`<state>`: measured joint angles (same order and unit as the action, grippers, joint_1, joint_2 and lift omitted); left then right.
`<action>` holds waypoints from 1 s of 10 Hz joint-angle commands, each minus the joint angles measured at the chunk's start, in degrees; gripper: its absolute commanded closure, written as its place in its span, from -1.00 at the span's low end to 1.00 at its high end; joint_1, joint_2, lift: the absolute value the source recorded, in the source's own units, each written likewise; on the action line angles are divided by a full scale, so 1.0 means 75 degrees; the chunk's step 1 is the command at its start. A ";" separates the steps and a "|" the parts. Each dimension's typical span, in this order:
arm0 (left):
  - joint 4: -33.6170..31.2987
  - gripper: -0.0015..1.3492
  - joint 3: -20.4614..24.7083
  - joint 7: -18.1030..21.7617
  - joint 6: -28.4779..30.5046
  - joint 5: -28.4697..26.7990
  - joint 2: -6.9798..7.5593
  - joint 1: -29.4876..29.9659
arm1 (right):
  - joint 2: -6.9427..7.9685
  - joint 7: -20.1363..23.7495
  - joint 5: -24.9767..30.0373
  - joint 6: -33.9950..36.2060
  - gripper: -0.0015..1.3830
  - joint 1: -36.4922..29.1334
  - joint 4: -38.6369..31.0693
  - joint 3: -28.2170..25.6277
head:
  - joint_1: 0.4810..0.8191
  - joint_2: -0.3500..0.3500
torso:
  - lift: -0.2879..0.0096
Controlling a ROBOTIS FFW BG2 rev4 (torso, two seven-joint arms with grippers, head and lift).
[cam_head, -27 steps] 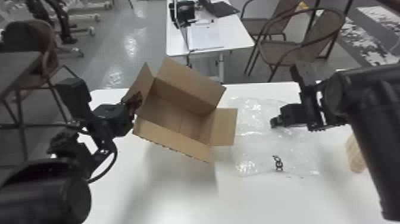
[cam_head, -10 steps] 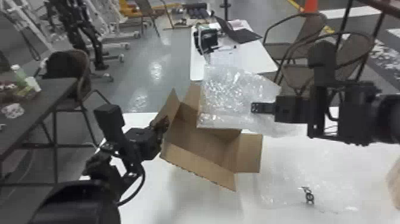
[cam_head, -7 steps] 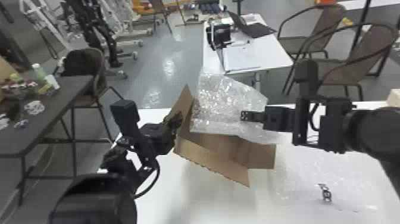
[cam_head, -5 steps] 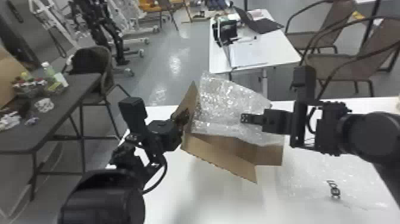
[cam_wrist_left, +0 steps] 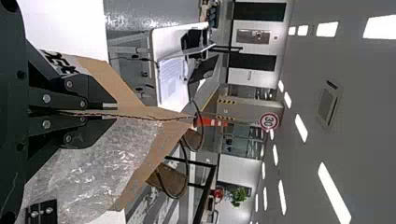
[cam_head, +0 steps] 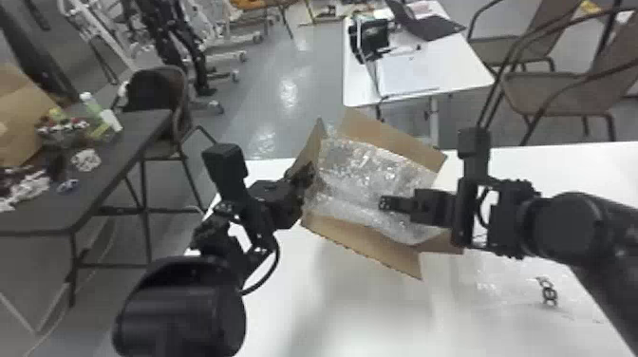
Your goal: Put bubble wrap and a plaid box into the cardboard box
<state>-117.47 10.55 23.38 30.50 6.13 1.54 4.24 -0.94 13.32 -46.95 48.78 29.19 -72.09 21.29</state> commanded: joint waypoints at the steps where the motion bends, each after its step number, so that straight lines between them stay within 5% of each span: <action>1: 0.0018 0.81 -0.0024 0.0000 -0.0023 0.0015 0.0017 -0.0003 | 0.0031 0.0122 0.0084 -0.0352 0.51 0.0140 0.0565 0.0243 | 0.03 0.91 | 0.20; 3: 0.0041 0.81 -0.0024 0.0000 -0.0023 0.0015 0.0005 -0.0003 | 0.0067 0.0567 0.0506 -0.0762 0.51 0.0316 0.0928 0.0337 | 0.09 0.91 | 0.20; 4: 0.0041 0.81 -0.0012 0.0000 -0.0035 0.0038 0.0017 0.0009 | 0.0067 0.0767 0.0518 -0.0915 0.11 0.0316 0.0940 0.0360 | 0.09 0.91 | 0.20; 5: 0.0041 0.81 0.0011 0.0000 -0.0070 0.0085 0.0017 0.0032 | 0.0020 0.0849 0.0319 -0.0880 -0.71 0.0257 0.0823 0.0349 | 0.07 0.91 | 0.20; 6: 0.0041 0.81 0.0023 0.0000 -0.0070 0.0085 0.0017 0.0032 | -0.0027 0.0849 0.0389 -0.0469 -1.00 0.0163 0.0401 0.0208 | 0.06 0.91 | 0.20; 10: 0.0041 0.81 0.0082 0.0000 -0.0094 0.0097 -0.0007 0.0103 | -0.0261 -0.0101 0.0424 0.0738 -0.26 -0.0552 -0.2118 -0.0589 | -0.02 0.88 | 0.20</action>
<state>-117.18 11.05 23.38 29.81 6.80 1.53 4.92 -2.73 12.53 -43.94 52.95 25.72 -85.20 17.83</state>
